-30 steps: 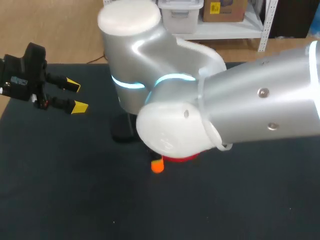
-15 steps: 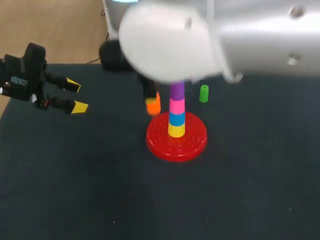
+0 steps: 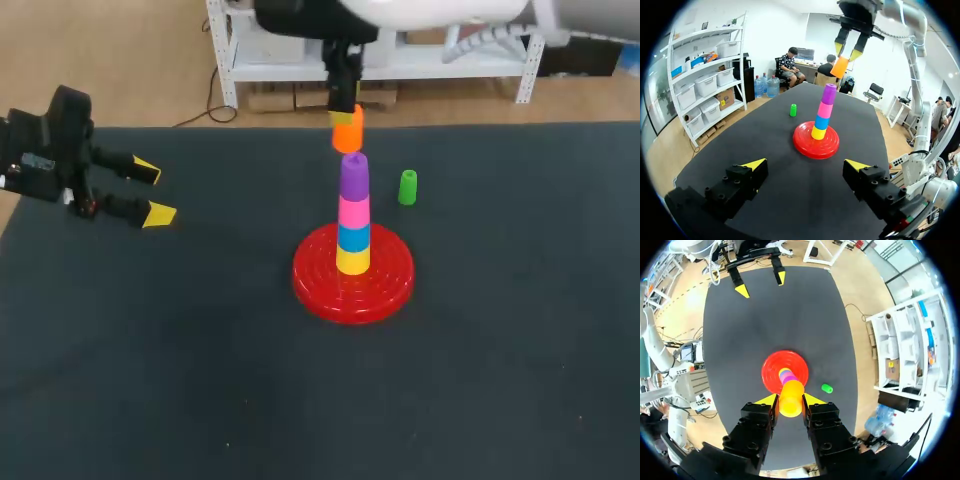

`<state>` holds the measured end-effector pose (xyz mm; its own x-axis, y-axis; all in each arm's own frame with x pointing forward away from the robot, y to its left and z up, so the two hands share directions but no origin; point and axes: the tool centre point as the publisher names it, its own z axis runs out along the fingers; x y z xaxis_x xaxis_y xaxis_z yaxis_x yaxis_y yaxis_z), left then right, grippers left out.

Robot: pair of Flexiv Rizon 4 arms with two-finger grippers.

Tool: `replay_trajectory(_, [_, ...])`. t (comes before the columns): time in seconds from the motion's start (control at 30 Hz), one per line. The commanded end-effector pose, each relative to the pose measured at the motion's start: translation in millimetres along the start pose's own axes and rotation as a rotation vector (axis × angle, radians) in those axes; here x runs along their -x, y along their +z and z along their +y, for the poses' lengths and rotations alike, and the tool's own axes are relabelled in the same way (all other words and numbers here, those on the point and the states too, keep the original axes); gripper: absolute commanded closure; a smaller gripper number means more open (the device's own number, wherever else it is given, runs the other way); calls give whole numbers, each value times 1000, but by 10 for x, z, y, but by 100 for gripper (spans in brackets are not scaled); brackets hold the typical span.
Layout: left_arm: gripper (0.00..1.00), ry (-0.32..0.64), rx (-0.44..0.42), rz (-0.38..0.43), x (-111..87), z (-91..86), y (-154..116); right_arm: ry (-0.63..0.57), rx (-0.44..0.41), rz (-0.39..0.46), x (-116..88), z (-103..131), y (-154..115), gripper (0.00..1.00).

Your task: Pick up and stack the cylinders on the red base in this order: pink,purple,orange,green

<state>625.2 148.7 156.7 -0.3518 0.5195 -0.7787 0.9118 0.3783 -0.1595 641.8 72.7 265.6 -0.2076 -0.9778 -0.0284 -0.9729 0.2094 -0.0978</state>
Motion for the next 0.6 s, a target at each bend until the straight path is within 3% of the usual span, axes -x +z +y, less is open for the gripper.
replay_trajectory(0.03, [0,3,1,-6,-17,0,1,25,46,9,-26,-86,78,100])
replay_trajectory(0.6, [0,3,1,-6,-17,0,1,56,122,37,32,-152,277,100])
